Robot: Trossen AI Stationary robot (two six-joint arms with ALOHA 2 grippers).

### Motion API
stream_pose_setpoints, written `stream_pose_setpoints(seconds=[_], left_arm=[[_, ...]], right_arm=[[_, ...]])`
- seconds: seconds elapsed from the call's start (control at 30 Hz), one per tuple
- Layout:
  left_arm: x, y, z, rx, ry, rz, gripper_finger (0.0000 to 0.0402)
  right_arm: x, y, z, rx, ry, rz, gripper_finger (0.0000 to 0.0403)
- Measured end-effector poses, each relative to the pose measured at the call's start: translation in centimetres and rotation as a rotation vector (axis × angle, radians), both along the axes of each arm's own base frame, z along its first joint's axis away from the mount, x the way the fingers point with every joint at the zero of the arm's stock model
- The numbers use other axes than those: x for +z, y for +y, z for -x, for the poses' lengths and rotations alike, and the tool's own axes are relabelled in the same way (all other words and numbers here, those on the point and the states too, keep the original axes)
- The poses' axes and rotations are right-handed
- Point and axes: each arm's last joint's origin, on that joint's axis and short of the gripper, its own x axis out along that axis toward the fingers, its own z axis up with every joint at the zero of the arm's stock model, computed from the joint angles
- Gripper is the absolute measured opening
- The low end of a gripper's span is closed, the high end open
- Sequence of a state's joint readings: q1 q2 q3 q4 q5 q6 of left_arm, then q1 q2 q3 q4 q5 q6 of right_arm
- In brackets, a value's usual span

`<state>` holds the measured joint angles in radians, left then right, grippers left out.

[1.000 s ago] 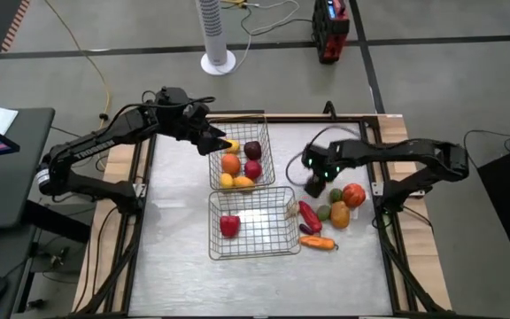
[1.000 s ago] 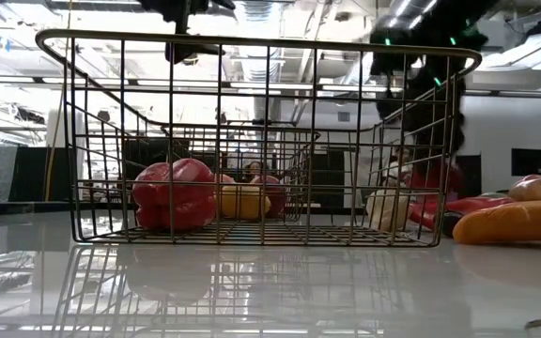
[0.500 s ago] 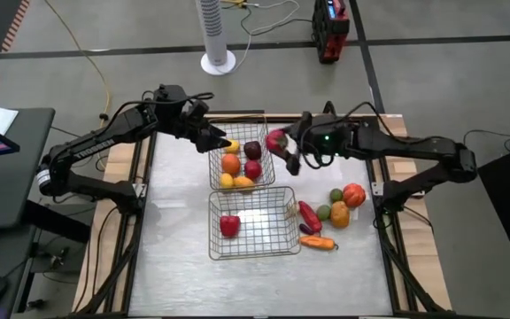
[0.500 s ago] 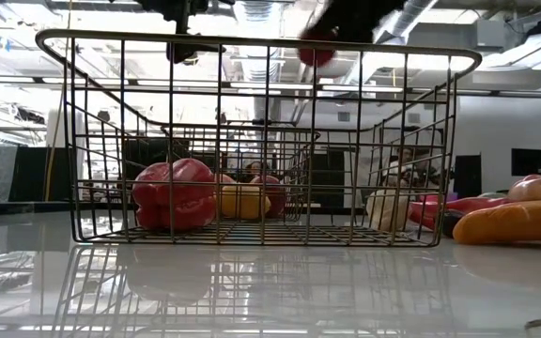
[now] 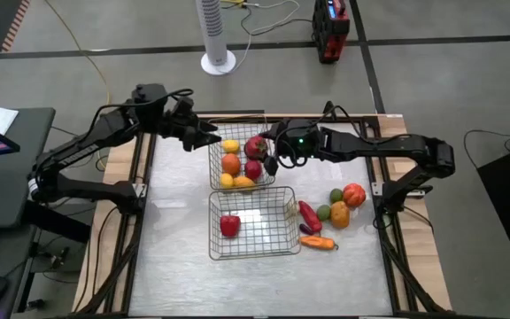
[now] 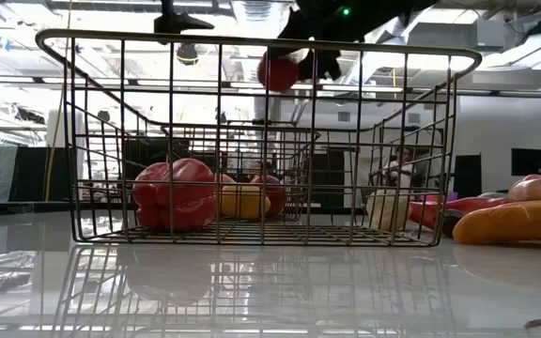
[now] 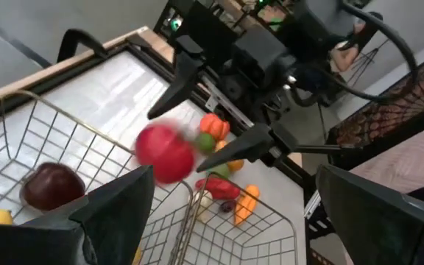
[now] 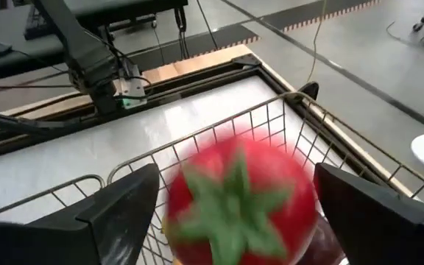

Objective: Sort produce into baskets
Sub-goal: Put the red tomato into the top wire basket, then put the top green lime into the top wire basket

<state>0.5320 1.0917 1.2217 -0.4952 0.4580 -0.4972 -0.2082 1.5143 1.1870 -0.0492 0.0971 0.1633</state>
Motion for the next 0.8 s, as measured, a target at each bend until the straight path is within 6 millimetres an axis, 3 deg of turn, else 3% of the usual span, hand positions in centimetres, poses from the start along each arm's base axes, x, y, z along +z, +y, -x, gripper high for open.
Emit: stream_pose_setpoints(seconds=[0.2,0.33,0.6,0.8], left_arm=[[0.0,-0.1,0.2,0.007,0.006,-0.007,0.0363],[-0.2,-0.1,0.2,0.014,0.025,0.000,0.0363],[-0.2,0.0,0.2,0.042,0.038,-0.049,0.0363],[-0.2,0.1,0.2,0.041,0.041,-0.076,0.0363]], right_arm=[[0.7,-0.3,0.8,0.000,0.001,0.005,0.0392],[1.7,0.2,3.2,-0.017,0.084,-0.036,0.0391],[0.4,2.0,8.2,-0.095,0.480,-0.181,0.0391],[-1.3,2.6,10.6,-0.153,0.761,-0.361,0.0391]])
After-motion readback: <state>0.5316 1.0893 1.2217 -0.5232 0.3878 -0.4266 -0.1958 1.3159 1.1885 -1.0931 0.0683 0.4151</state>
